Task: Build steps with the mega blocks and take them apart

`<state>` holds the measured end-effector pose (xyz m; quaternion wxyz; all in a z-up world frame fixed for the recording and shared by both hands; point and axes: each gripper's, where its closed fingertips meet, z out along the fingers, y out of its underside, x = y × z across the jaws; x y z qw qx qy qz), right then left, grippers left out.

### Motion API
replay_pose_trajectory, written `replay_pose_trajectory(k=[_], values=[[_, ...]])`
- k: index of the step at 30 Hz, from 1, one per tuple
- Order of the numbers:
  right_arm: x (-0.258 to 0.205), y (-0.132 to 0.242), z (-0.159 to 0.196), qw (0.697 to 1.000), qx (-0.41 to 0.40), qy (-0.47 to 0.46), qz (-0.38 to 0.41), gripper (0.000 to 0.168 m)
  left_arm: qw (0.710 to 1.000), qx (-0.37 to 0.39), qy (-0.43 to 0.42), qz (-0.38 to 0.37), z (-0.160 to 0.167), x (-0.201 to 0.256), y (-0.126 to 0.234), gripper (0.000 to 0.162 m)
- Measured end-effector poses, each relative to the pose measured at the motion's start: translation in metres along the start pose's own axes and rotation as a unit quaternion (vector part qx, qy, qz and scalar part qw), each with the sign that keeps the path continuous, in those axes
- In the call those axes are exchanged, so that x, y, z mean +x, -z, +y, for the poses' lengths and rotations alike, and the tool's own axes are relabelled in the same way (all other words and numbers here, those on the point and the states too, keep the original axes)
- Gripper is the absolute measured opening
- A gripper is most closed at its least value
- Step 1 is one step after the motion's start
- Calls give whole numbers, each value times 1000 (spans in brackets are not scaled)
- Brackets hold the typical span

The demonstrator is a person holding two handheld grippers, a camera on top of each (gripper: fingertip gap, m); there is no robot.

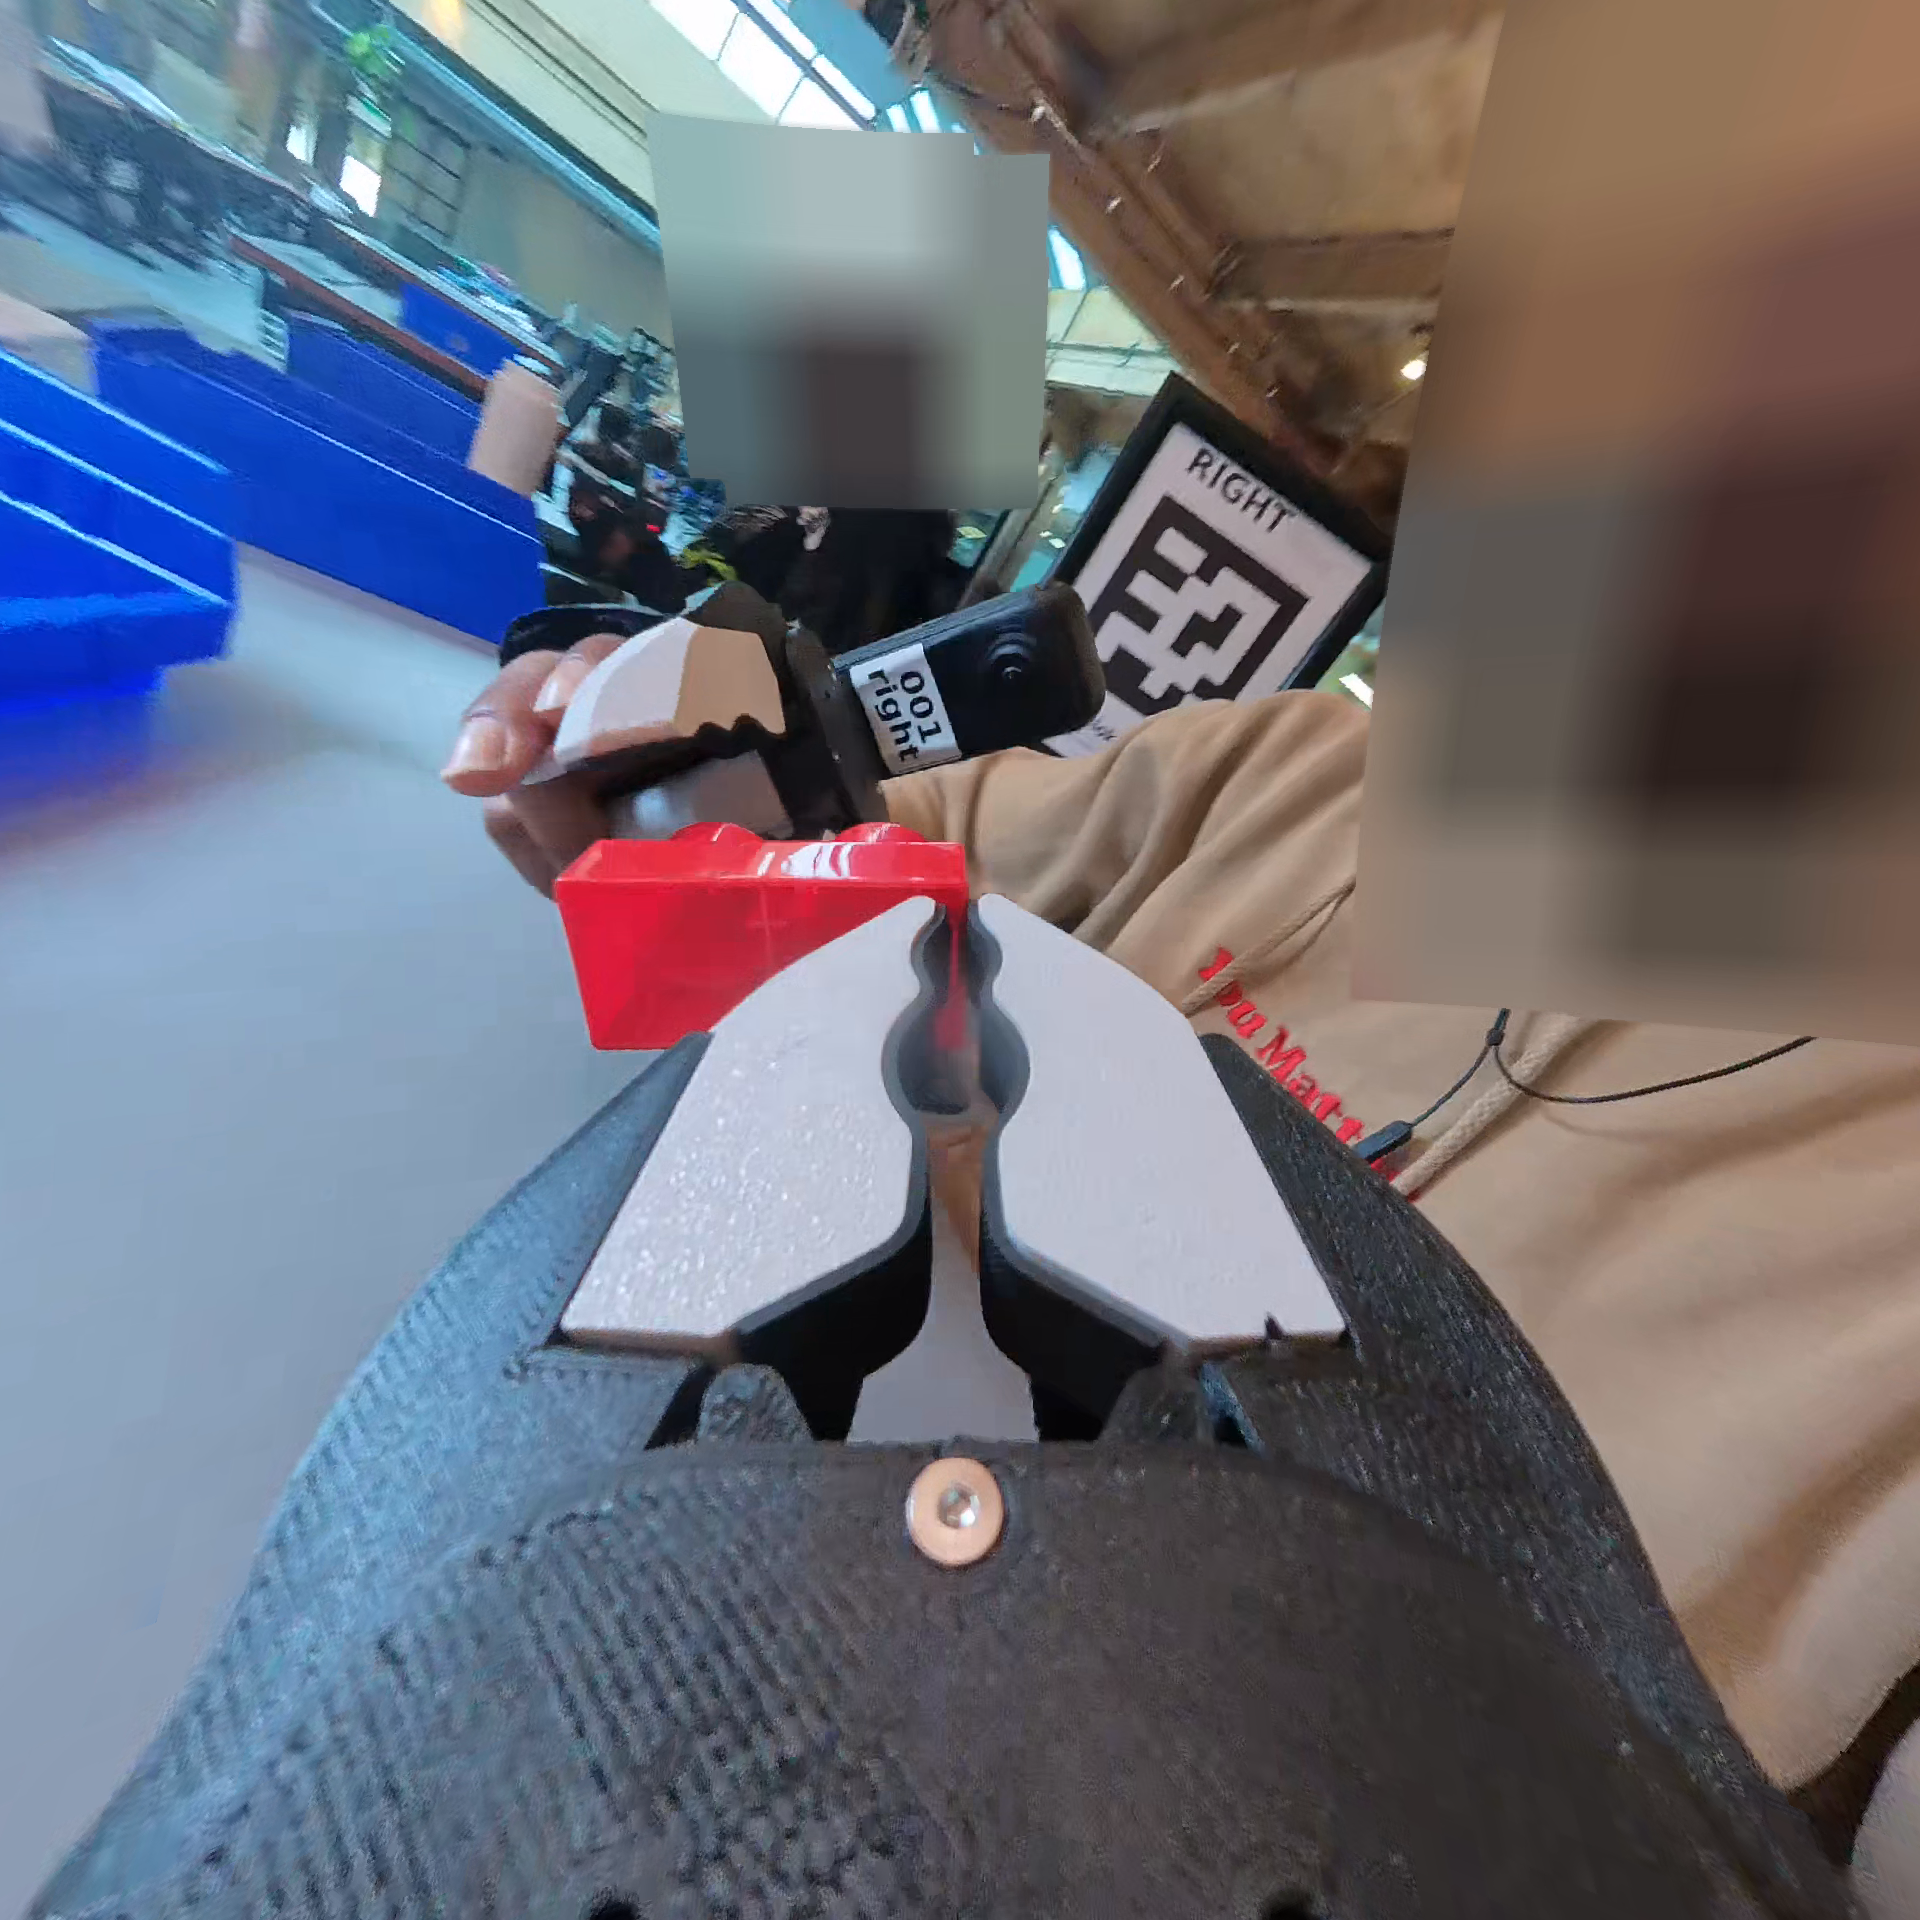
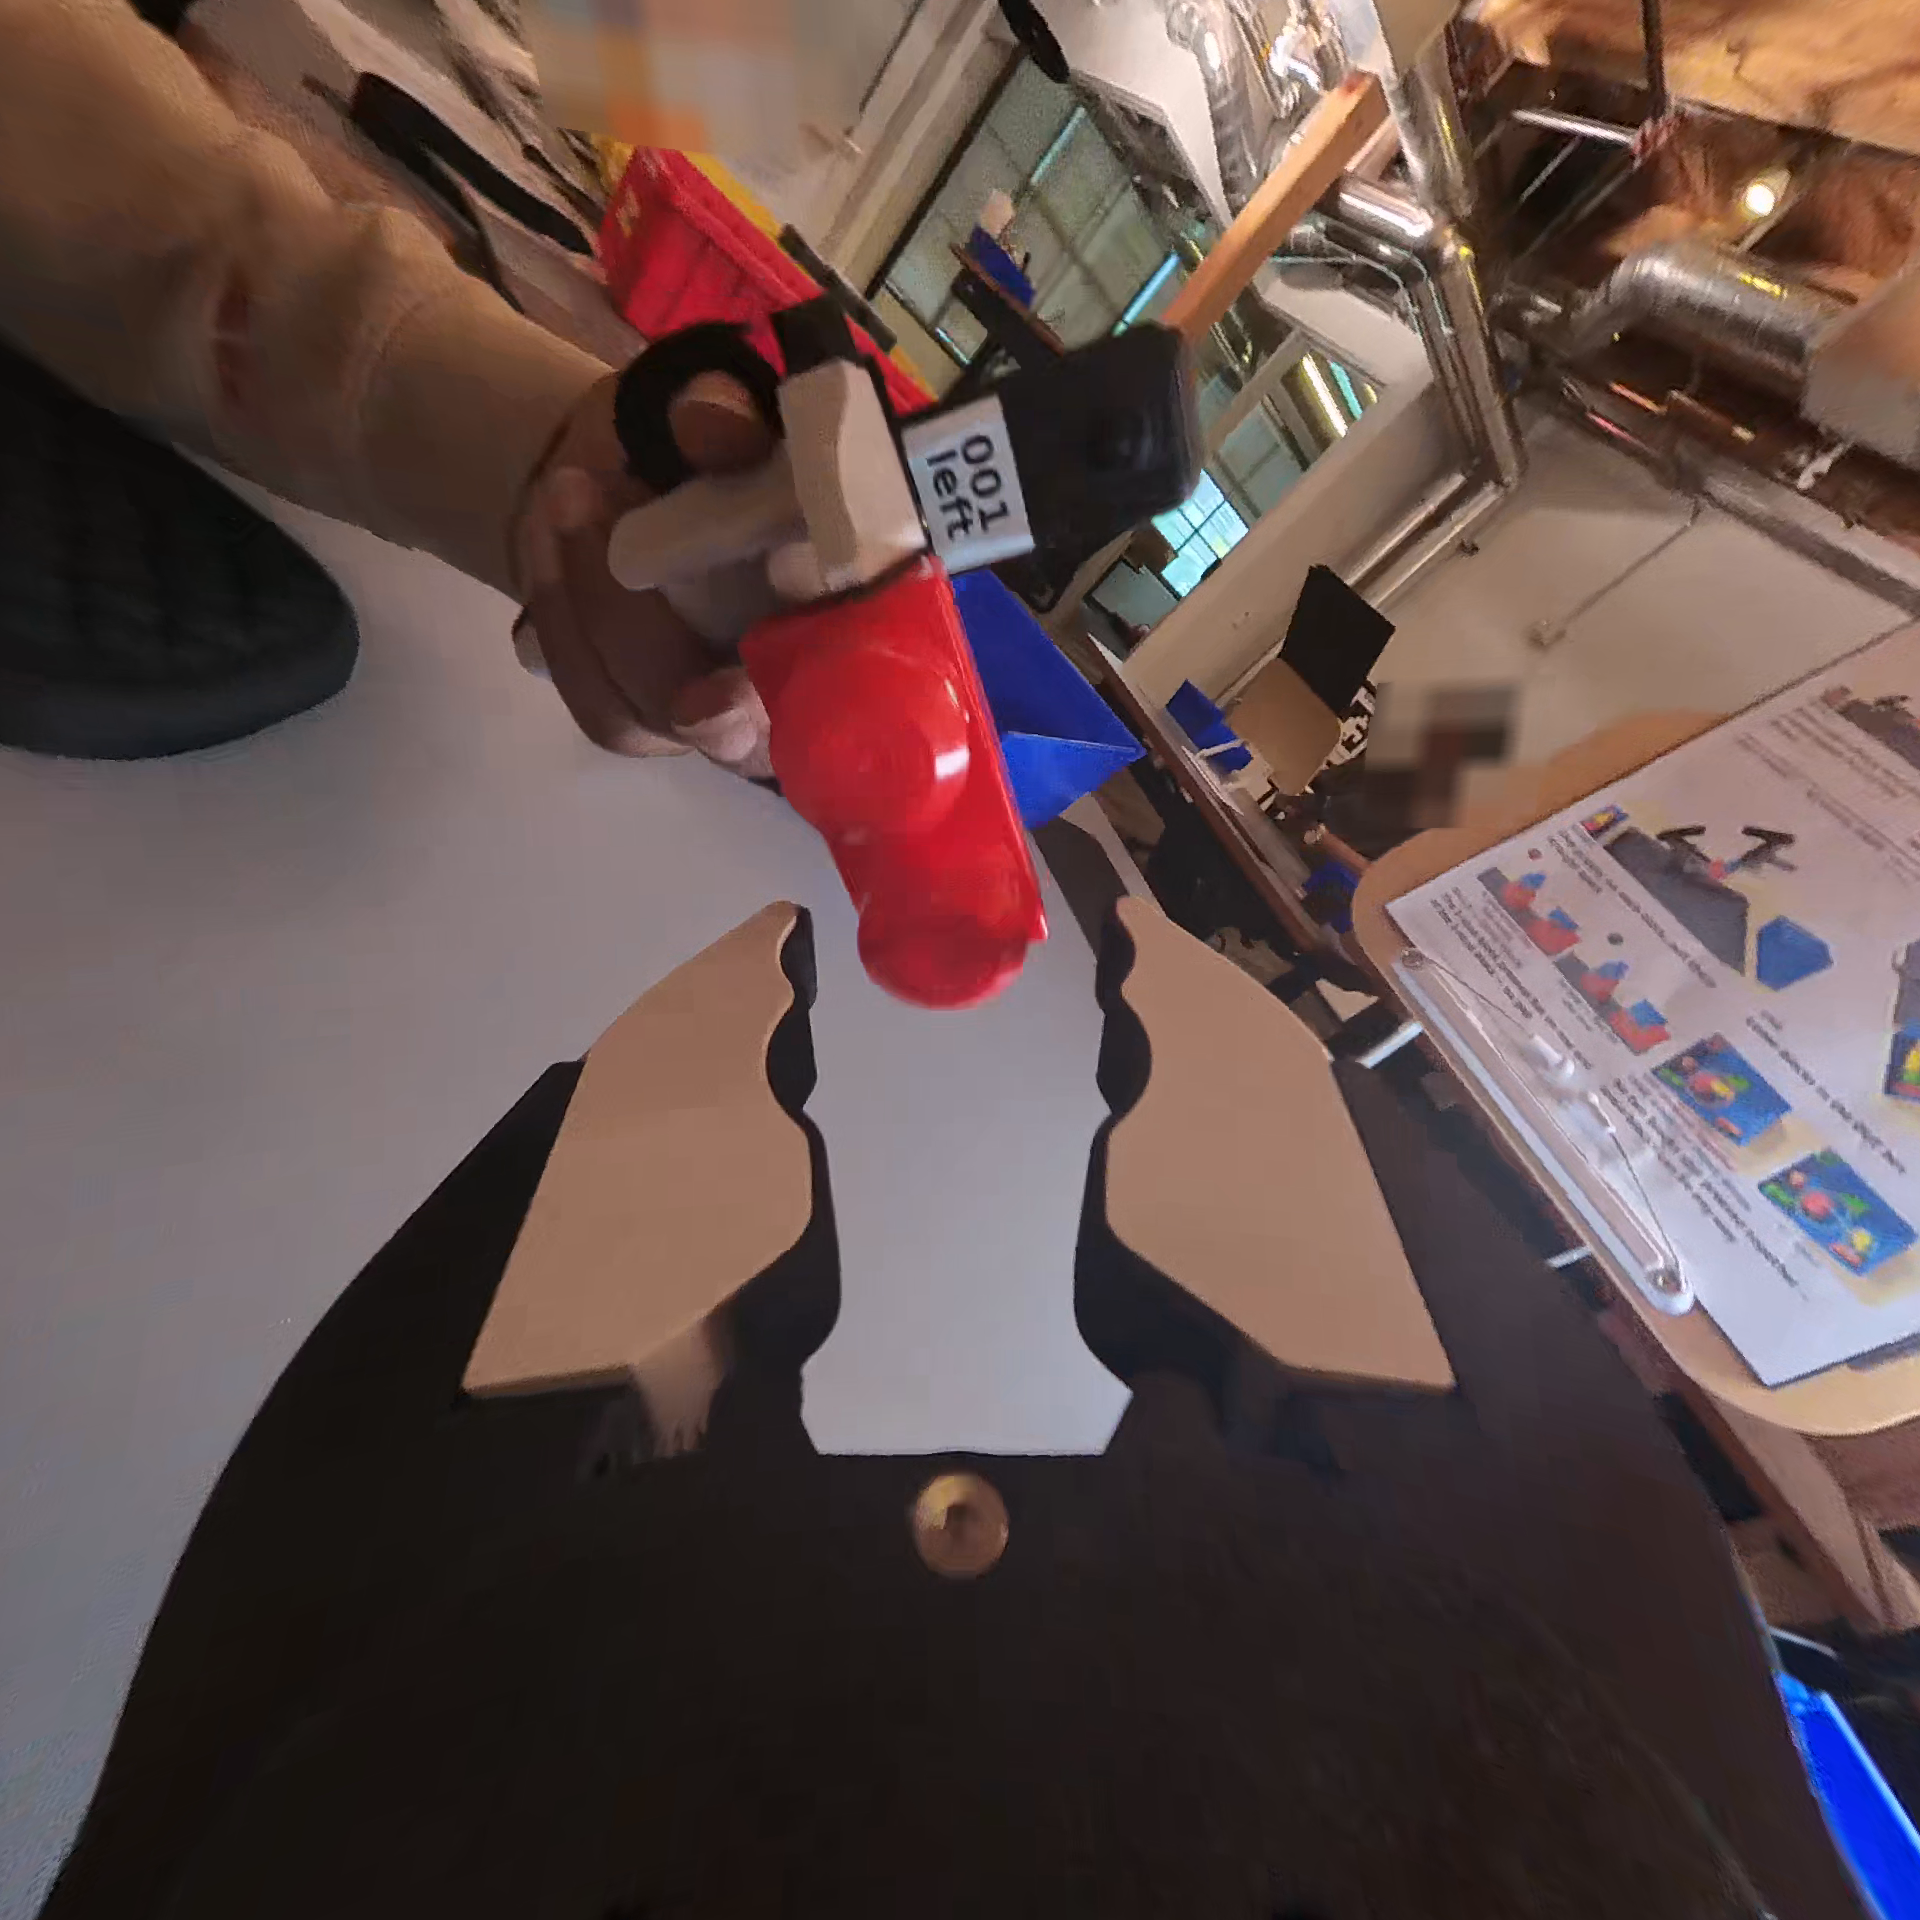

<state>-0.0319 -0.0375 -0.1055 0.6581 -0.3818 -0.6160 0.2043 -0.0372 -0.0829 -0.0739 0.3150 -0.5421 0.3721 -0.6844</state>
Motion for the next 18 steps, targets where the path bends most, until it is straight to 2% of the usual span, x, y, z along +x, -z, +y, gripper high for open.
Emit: replay_pose_trajectory(k=[2, 4, 6, 8, 11, 14, 16, 18], values=[[-9, -2, 2, 999, -3, 33, -6, 36, 999, 1, 34, 15, 8, -4, -9, 2], [-15, -1, 7, 999, -12, 39, -19, 34, 999, 0, 47, 7, 11, -8, -12, 3], [-15, 2, 16, 998, -42, -8, -55, 34, 999, -11, 26, -38, 11, -18, -6, 7], [-12, 6, 37, 988, -110, -59, -92, 34, 995, -13, 1, -99, 5, -29, 9, 15], [-14, 20, 91, 944, -277, -114, -135, 34, 977, -26, -25, -208, -9, -46, 42, 30], [-19, 34, 119, 906, -360, -163, -154, 34, 926, -40, -90, -365, -30, -67, 96, 32], [-24, 42, 129, 886, -393, -177, -170, 35, 878, -57, -113, -461, -42, -76, 141, 33], [-21, 43, 138, 884, -406, -167, -159, 34, 821, -90, -123, -551, -49, -79, 189, 32]])
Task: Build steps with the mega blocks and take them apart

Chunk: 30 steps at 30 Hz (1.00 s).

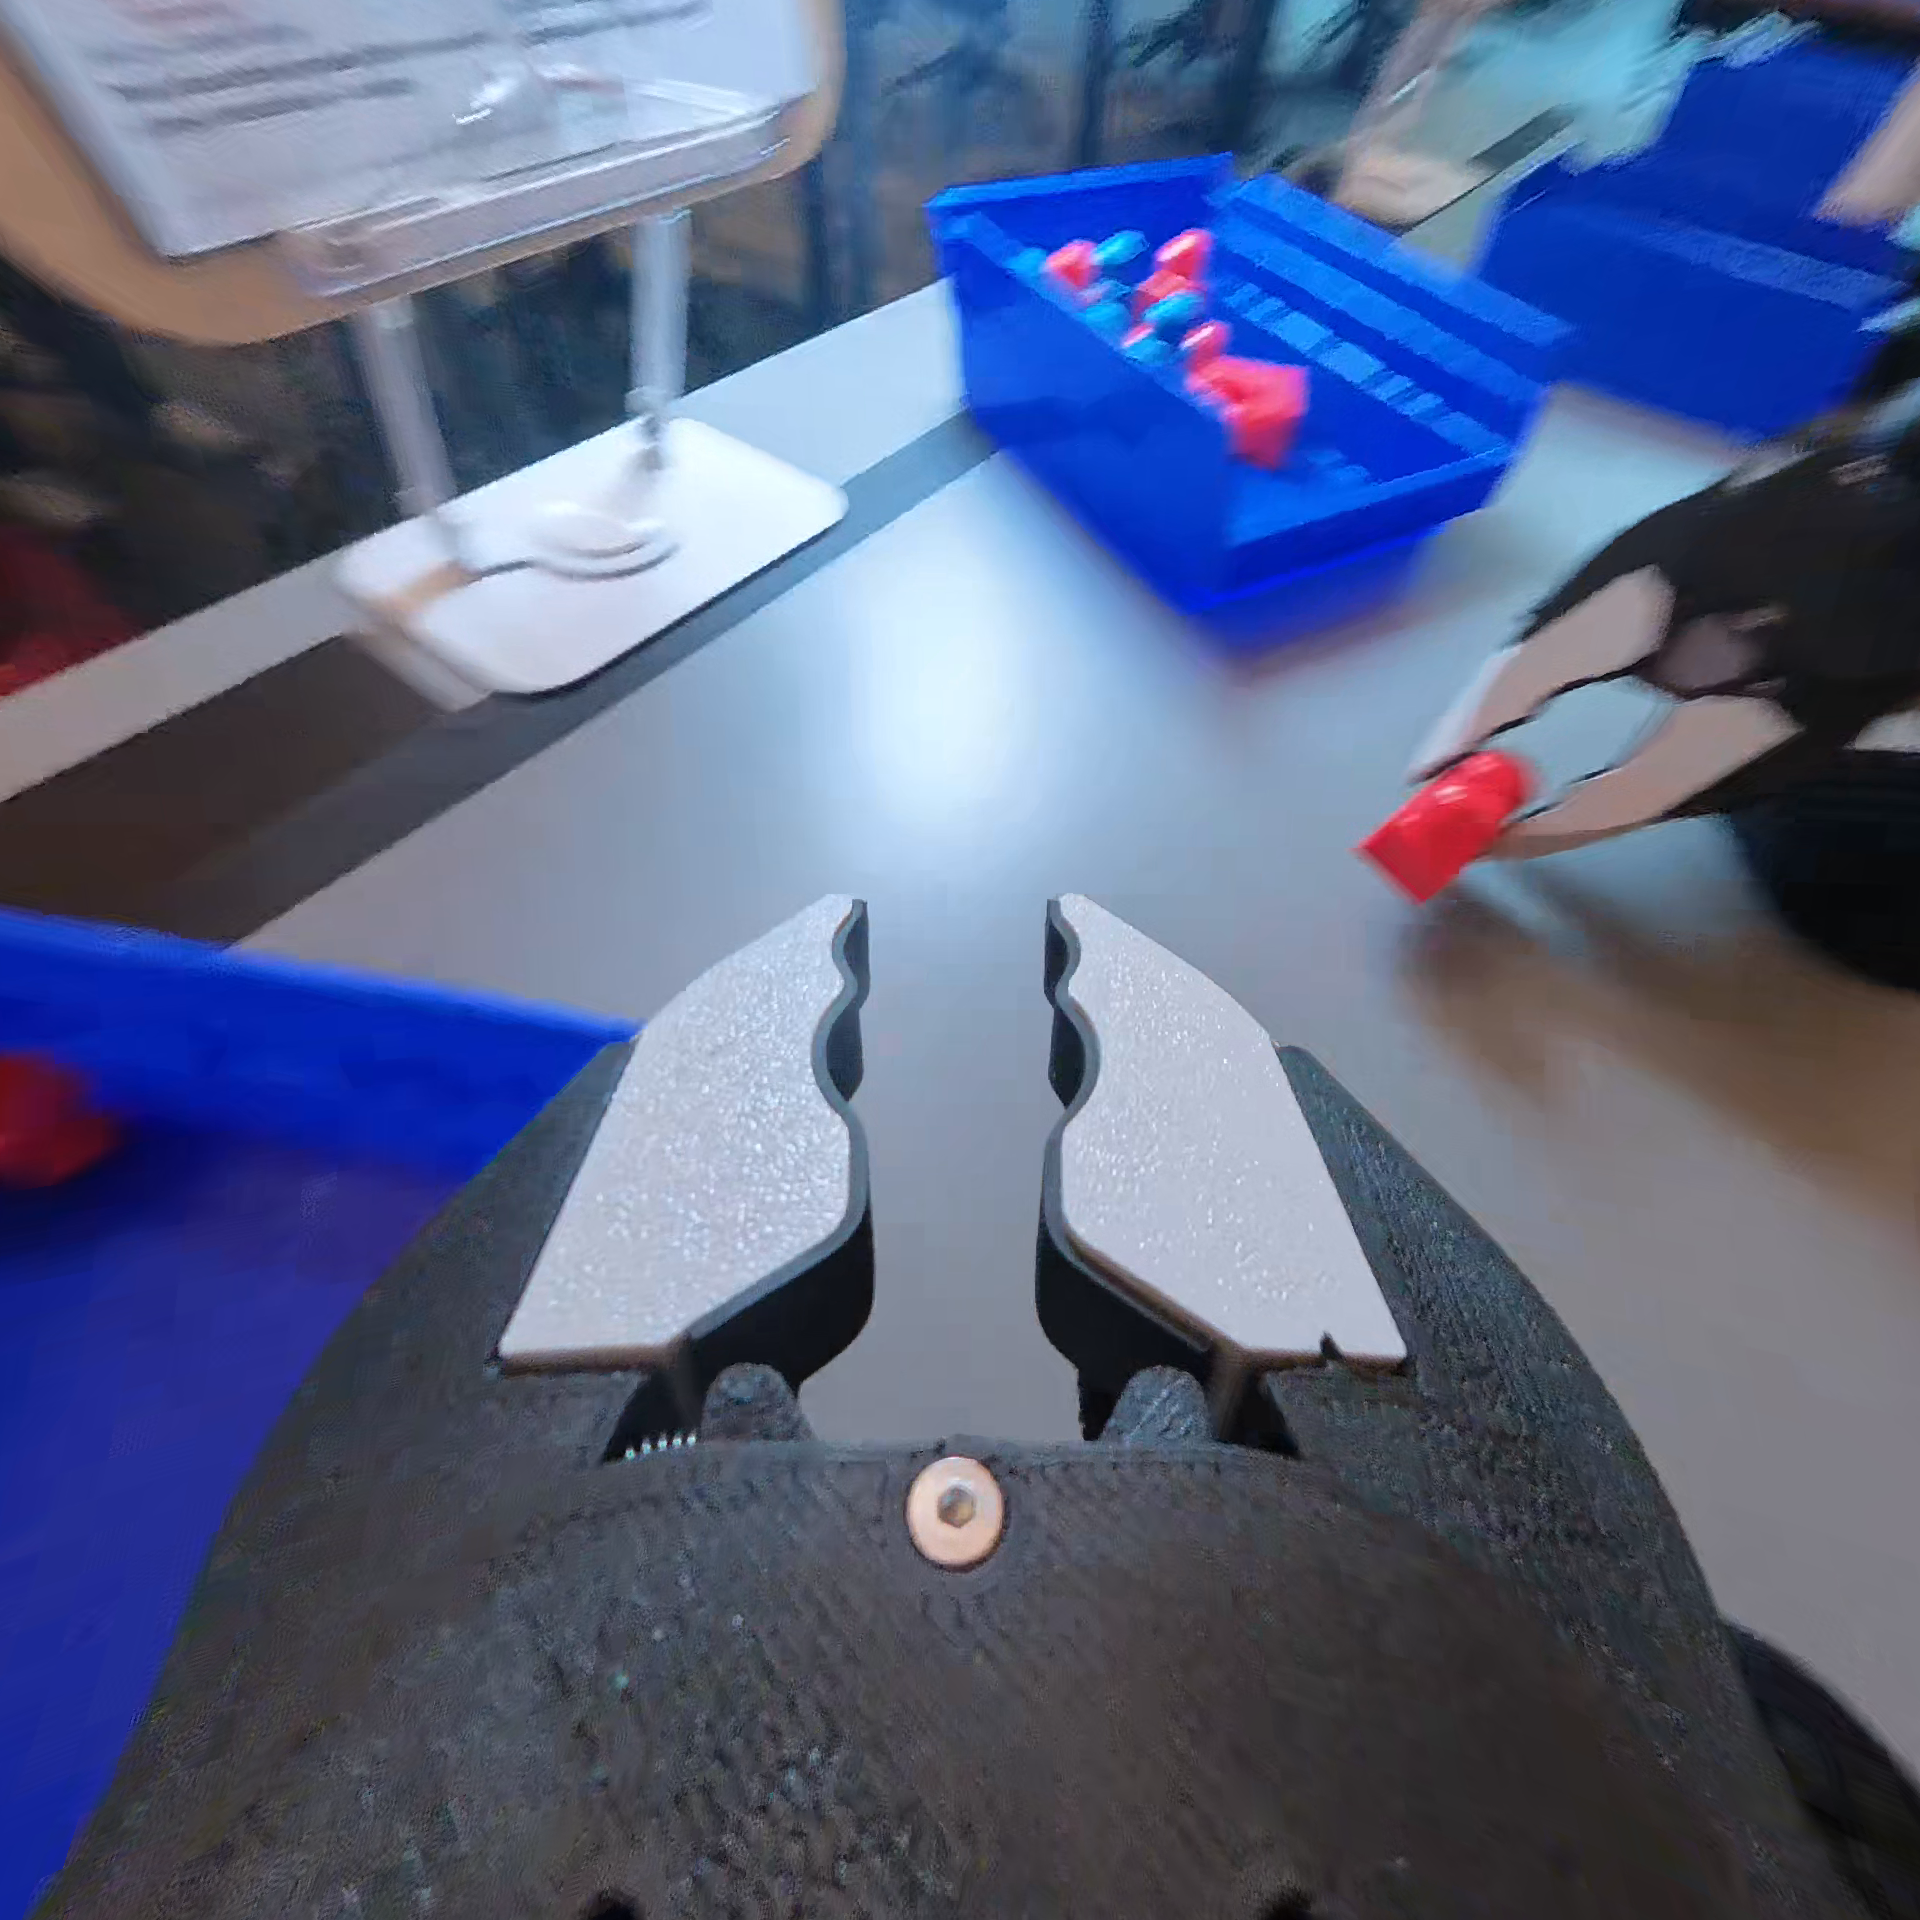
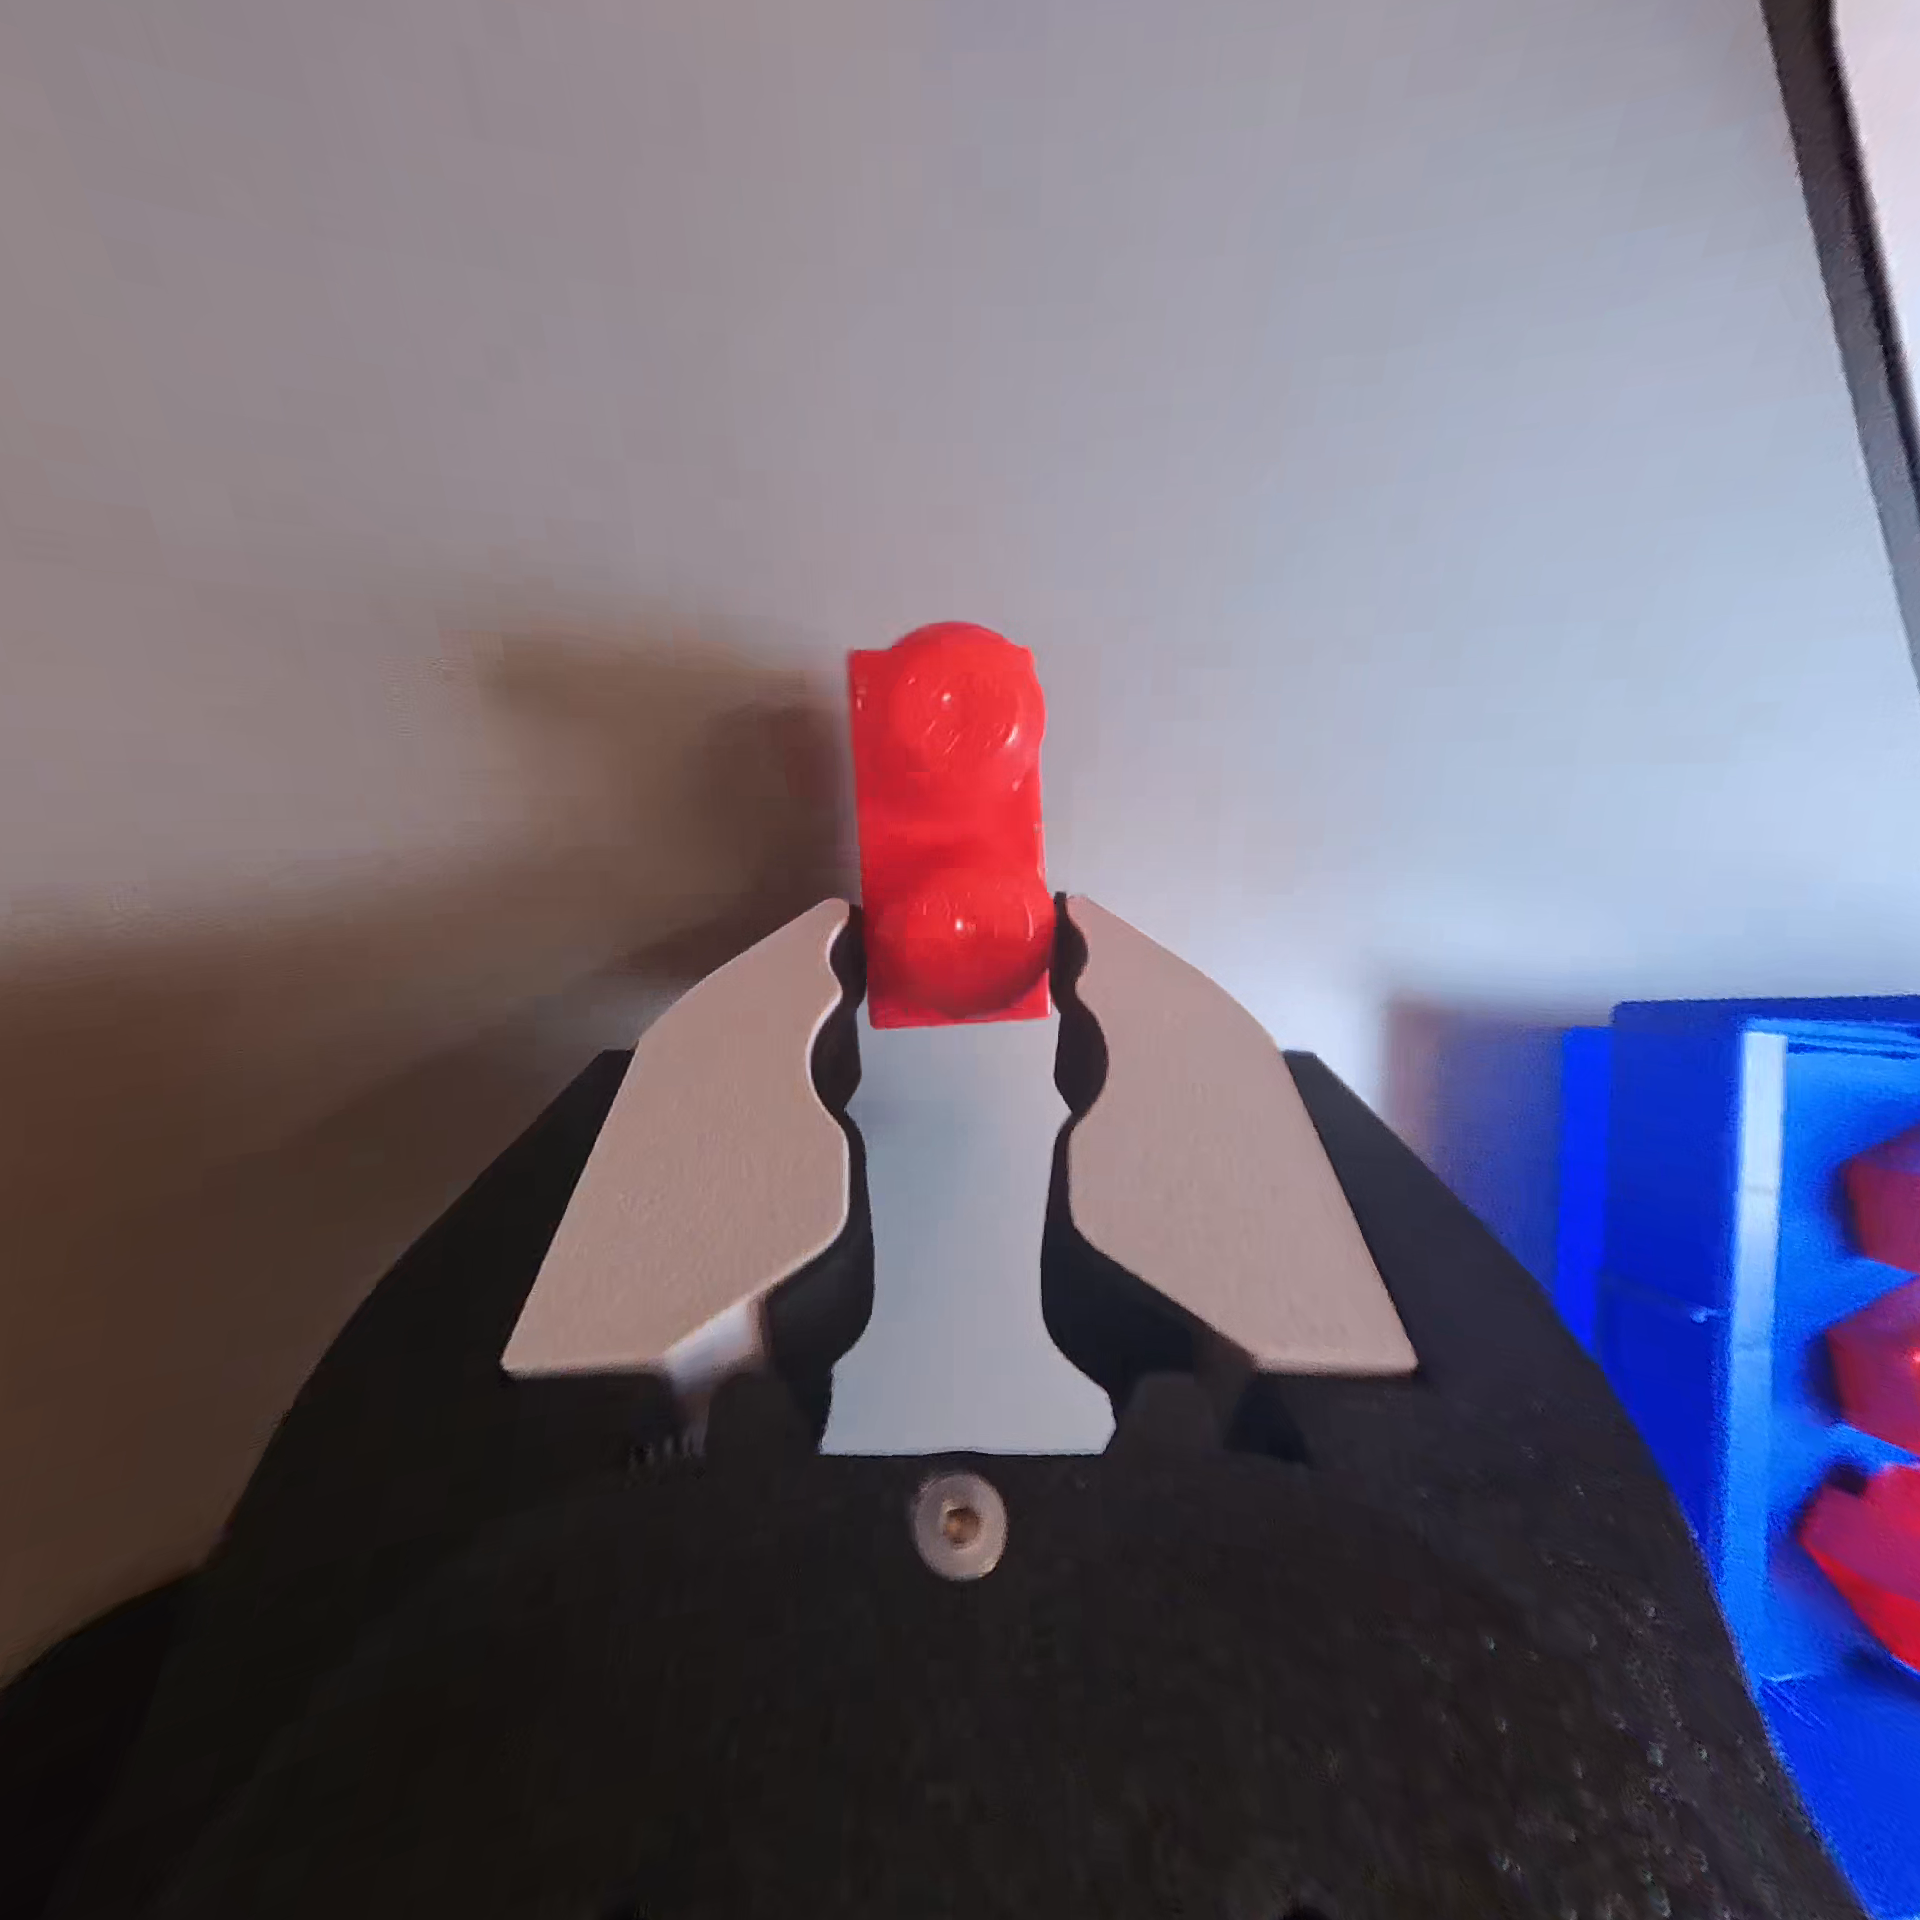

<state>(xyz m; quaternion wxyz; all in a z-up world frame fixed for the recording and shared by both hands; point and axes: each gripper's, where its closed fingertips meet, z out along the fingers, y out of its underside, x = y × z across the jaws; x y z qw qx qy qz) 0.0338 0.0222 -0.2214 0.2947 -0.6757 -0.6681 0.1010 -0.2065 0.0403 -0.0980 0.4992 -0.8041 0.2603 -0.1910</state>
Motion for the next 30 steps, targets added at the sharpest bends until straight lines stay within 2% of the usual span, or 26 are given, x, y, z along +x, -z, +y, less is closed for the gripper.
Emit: replay_pose_trajectory(k=[3, 8, 11, 15, 19, 21, 23, 25, 26, 27, 28, 30], values=[[0, -10, 10, 1000, -17, -11, -12, 34, 992, -84, -16, -94, 18, -51, 23, 35], [8, -14, 8, 999, 10, -30, -1, 47, 961, -238, -31, -137, 56, -103, 39, 34], [15, -3, 0, 998, 49, -43, 13, 49, 915, -375, -69, -131, 94, -126, 55, 36], [27, 15, -15, 990, 121, -63, 36, 48, 822, -545, -113, -124, 133, -152, 91, 45], [33, 24, -23, 983, 163, -77, 46, 46, 768, -626, -127, -36, 154, -142, 105, 60], [34, 26, -23, 981, 169, -80, 48, 46, 743, -653, -145, -21, 164, -143, 106, 65], [36, 27, -22, 980, 173, -82, 51, 45, 721, -673, -164, -17, 175, -148, 104, 62], [37, 27, -22, 979, 176, -84, 52, 44, 716, -677, -171, -8, 187, -150, 97, 51], [37, 28, -22, 979, 179, -86, 53, 44, 721, -672, -168, 2, 191, -148, 92, 37], [38, 29, -22, 978, 183, -87, 53, 43, 721, -672, -168, 5, 192, -149, 91, 37], [38, 30, -23, 977, 187, -88, 55, 43, 733, -654, -185, -15, 184, -156, 86, 37], [40, 33, -25, 974, 198, -90, 60, 42, 797, -573, -187, -41, 151, -157, 70, 37]])
